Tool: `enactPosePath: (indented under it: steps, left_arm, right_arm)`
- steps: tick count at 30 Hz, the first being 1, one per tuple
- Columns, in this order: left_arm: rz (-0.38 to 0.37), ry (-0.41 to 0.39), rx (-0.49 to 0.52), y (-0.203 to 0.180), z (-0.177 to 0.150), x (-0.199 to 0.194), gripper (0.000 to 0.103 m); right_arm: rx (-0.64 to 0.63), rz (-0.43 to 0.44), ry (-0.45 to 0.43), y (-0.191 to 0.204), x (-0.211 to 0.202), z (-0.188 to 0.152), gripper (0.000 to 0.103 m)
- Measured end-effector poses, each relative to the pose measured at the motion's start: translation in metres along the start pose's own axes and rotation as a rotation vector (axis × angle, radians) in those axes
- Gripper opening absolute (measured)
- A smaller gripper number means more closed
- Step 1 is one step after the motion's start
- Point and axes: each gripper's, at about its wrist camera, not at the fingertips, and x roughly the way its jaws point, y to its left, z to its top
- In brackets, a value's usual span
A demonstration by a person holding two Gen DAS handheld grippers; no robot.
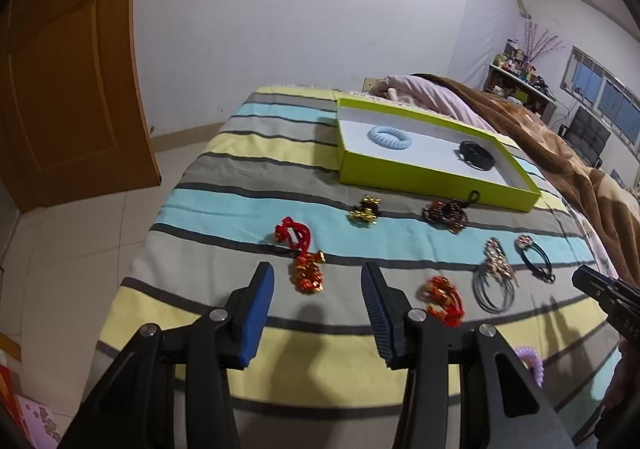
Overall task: Organize jewelry
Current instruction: 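Move the left tool to the red knotted hair tie while the right tool approaches the teal-bead hair tie, then grasp the red knotted hair tie with the left tool while the right tool grasps the teal-bead hair tie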
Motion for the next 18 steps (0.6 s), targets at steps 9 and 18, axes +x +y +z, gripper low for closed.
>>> enactPosePath:
  steps: [9, 18]
  left_arm:
    - [-0.015, 0.063, -0.053, 0.010, 0.007, 0.026, 0.047]
    - [-0.003, 0.091, -0.039, 0.007, 0.014, 0.039, 0.043]
  right_arm:
    - [0.008, 0.012, 0.066, -0.010, 0.036, 0.016, 0.015]
    - [-0.063, 0.028, 0.120, -0.006, 0.058, 0.029, 0.015]
